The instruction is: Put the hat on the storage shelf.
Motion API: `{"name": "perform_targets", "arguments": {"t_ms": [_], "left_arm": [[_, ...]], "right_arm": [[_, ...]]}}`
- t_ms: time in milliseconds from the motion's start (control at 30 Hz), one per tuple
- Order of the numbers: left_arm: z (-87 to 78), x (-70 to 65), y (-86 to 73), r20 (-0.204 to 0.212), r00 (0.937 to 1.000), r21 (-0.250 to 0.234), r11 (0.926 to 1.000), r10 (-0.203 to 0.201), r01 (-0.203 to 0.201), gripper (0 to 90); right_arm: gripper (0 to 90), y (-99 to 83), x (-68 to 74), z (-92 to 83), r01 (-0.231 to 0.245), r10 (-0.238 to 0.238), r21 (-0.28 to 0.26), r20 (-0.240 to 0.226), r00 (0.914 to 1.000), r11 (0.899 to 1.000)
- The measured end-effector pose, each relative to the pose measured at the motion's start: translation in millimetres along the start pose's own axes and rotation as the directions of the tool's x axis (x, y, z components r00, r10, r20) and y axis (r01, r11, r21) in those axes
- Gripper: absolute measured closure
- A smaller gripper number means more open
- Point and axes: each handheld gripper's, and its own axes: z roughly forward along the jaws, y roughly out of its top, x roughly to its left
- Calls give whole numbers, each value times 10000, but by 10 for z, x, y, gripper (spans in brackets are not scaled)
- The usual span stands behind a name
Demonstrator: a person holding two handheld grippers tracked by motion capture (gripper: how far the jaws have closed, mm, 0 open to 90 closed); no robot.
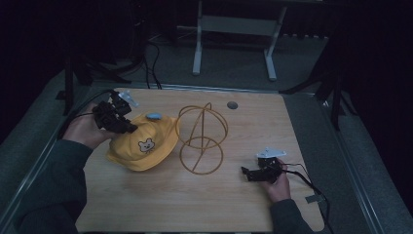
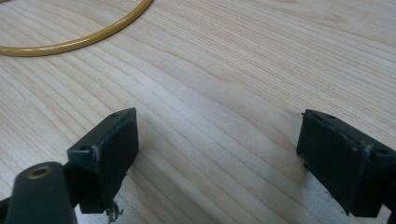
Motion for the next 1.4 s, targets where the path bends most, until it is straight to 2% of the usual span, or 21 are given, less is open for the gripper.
{"name": "perform_targets", "arguments": {"t_ms": [300,433,733,1033,1233,1400], "left_arm": [[-47,91,44,-245,9994,146,9996,-249,252,825],[-114,154,30,-306,9980,-124,9984,-558,555,825],[-182,213,-24,-430,9959,-354,9963,-797,782,824],[-290,235,8,-587,9957,-453,9966,-720,694,824],[-389,264,23,-657,9948,-693,9949,-780,735,824],[-477,284,22,-513,9950,-1092,9909,-853,793,823]], "right_arm": [[126,0,0,0,2,-2,0,0,10000,10000],[126,0,0,0,-2,2,-3,-2,10000,10000],[127,0,0,0,-1,1,1,-1,10000,10000],[126,0,0,0,-1,1,-4,-2,10000,10000],[126,-1,-4,-1,65,-65,20,7,10000,10000],[127,-1,-4,-1,66,-66,22,7,10000,10000]]}}
